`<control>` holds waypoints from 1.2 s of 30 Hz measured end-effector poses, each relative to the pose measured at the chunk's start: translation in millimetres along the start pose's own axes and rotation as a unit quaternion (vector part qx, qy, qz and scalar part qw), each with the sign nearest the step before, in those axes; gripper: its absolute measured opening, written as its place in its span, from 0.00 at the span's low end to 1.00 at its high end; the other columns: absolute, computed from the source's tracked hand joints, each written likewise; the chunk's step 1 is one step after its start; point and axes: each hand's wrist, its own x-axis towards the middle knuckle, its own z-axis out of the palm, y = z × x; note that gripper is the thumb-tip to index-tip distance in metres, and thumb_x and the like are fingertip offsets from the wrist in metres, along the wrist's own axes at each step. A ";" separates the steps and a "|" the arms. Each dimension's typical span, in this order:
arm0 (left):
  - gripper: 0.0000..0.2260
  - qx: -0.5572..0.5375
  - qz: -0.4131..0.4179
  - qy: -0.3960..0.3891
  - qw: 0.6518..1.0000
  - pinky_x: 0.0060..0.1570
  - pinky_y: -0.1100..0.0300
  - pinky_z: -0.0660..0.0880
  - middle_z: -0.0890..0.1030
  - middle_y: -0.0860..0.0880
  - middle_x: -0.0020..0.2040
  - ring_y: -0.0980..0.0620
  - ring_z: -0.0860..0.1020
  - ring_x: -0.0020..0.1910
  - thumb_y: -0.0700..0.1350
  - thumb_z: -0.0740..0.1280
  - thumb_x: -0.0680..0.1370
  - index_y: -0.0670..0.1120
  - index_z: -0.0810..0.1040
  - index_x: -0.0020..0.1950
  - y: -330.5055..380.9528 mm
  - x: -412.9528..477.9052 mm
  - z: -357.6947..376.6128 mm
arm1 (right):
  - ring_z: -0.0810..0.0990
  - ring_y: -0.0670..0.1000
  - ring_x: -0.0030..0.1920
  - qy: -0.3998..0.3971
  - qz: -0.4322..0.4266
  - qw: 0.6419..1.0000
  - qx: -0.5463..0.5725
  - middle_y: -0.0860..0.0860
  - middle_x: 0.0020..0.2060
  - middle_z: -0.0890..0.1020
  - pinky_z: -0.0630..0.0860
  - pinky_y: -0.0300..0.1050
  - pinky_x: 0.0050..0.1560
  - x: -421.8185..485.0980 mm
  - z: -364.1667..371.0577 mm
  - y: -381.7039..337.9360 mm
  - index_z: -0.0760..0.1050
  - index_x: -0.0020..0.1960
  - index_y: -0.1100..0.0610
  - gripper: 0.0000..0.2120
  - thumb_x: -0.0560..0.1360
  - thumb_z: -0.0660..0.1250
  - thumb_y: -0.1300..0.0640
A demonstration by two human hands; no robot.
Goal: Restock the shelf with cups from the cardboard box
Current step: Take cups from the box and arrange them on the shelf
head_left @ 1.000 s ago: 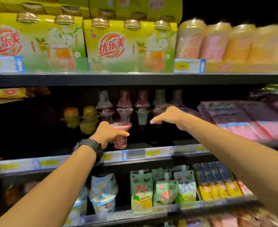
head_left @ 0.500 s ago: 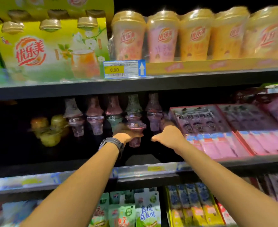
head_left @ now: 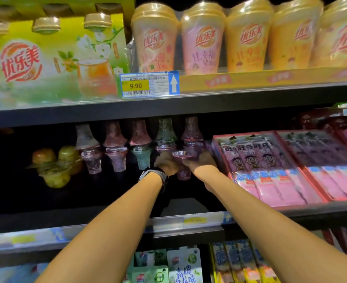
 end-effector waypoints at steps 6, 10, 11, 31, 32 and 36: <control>0.18 -0.020 0.049 -0.043 0.998 0.60 0.49 0.77 0.79 0.37 0.62 0.40 0.78 0.61 0.39 0.69 0.75 0.36 0.76 0.64 5.2 23.8 15.9 | 0.79 0.59 0.57 0.019 0.021 0.996 -0.084 0.58 0.59 0.80 0.72 0.44 0.50 10.6 4.7 -2.5 0.77 0.61 0.59 0.16 0.75 0.66 0.54; 0.19 -0.028 0.048 -0.050 0.997 0.59 0.48 0.77 0.80 0.39 0.60 0.40 0.79 0.59 0.47 0.69 0.74 0.40 0.78 0.62 2.1 43.0 34.8 | 0.80 0.60 0.55 0.029 0.029 0.996 -0.080 0.59 0.55 0.82 0.71 0.45 0.48 13.1 1.7 -2.1 0.79 0.56 0.61 0.12 0.75 0.64 0.58; 0.21 -0.027 0.047 -0.048 0.997 0.59 0.49 0.77 0.81 0.40 0.59 0.41 0.79 0.58 0.52 0.67 0.72 0.41 0.79 0.61 0.1 48.2 39.3 | 0.80 0.60 0.55 0.030 0.030 0.995 -0.085 0.59 0.55 0.82 0.71 0.44 0.47 13.7 2.2 -1.3 0.79 0.56 0.61 0.12 0.75 0.64 0.58; 0.16 -0.096 0.048 -0.066 0.992 0.61 0.50 0.76 0.78 0.38 0.64 0.40 0.77 0.62 0.41 0.64 0.80 0.36 0.75 0.66 16.2 16.0 28.3 | 0.78 0.61 0.57 0.056 0.058 0.996 -0.044 0.60 0.59 0.79 0.72 0.47 0.54 9.5 5.2 2.4 0.77 0.60 0.60 0.15 0.78 0.61 0.55; 0.16 -0.104 0.041 -0.075 0.991 0.60 0.50 0.77 0.78 0.39 0.64 0.40 0.78 0.62 0.41 0.65 0.79 0.36 0.75 0.66 16.0 13.9 23.6 | 0.78 0.61 0.58 0.056 0.060 0.996 -0.037 0.60 0.60 0.79 0.73 0.47 0.55 9.5 4.9 2.9 0.76 0.61 0.59 0.15 0.78 0.61 0.55; 0.20 -0.072 0.028 -0.093 0.993 0.60 0.49 0.76 0.79 0.41 0.62 0.42 0.79 0.60 0.47 0.72 0.76 0.40 0.77 0.64 10.7 1.4 -3.4 | 0.77 0.59 0.60 0.049 0.043 0.998 -0.016 0.57 0.62 0.77 0.72 0.46 0.59 7.4 6.7 7.0 0.71 0.68 0.55 0.21 0.76 0.65 0.54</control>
